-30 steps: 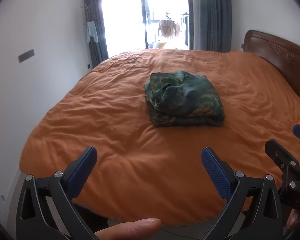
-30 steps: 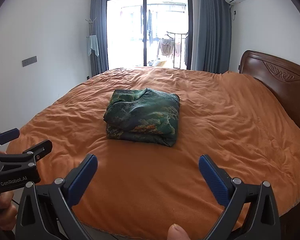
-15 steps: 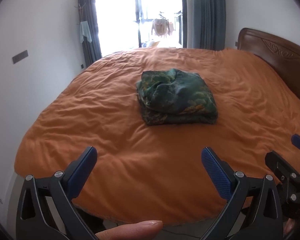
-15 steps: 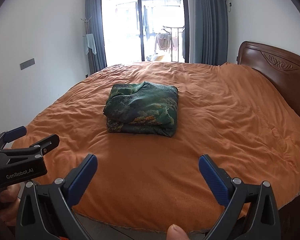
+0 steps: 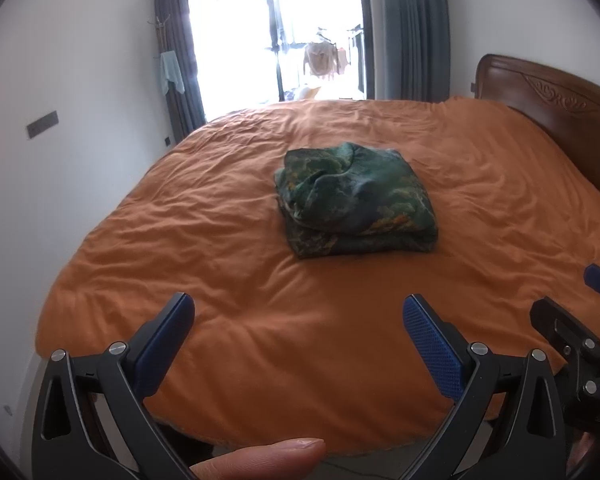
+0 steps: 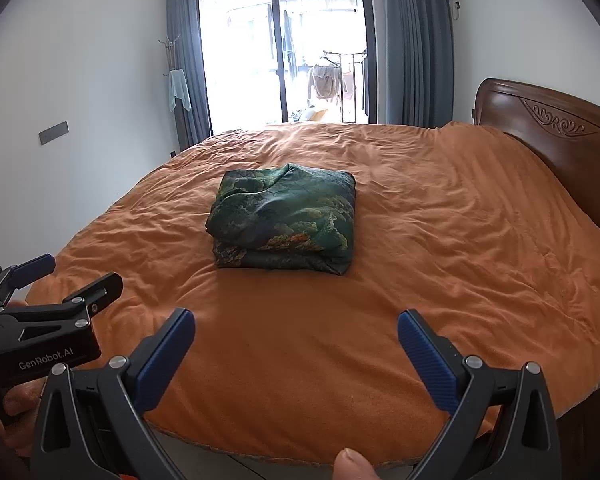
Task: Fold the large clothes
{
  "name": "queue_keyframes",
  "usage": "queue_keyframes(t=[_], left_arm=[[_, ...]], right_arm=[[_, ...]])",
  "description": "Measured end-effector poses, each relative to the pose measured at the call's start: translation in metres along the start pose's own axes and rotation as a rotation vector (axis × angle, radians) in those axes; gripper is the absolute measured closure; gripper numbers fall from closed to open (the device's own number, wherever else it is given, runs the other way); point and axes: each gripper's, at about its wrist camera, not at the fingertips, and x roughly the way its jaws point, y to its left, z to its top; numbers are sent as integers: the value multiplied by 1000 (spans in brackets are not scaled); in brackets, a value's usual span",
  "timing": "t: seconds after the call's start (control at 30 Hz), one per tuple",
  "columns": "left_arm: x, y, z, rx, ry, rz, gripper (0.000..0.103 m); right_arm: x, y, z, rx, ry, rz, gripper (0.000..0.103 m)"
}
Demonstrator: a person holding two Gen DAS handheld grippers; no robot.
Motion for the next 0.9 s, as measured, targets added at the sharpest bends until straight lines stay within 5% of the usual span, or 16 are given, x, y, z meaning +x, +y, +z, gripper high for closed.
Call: queue_keyframes(t=[0.9], left_arm=[[9,5,-2,2,39,8,0]], right_arm=[[13,4,5,-28,42,-55,0]])
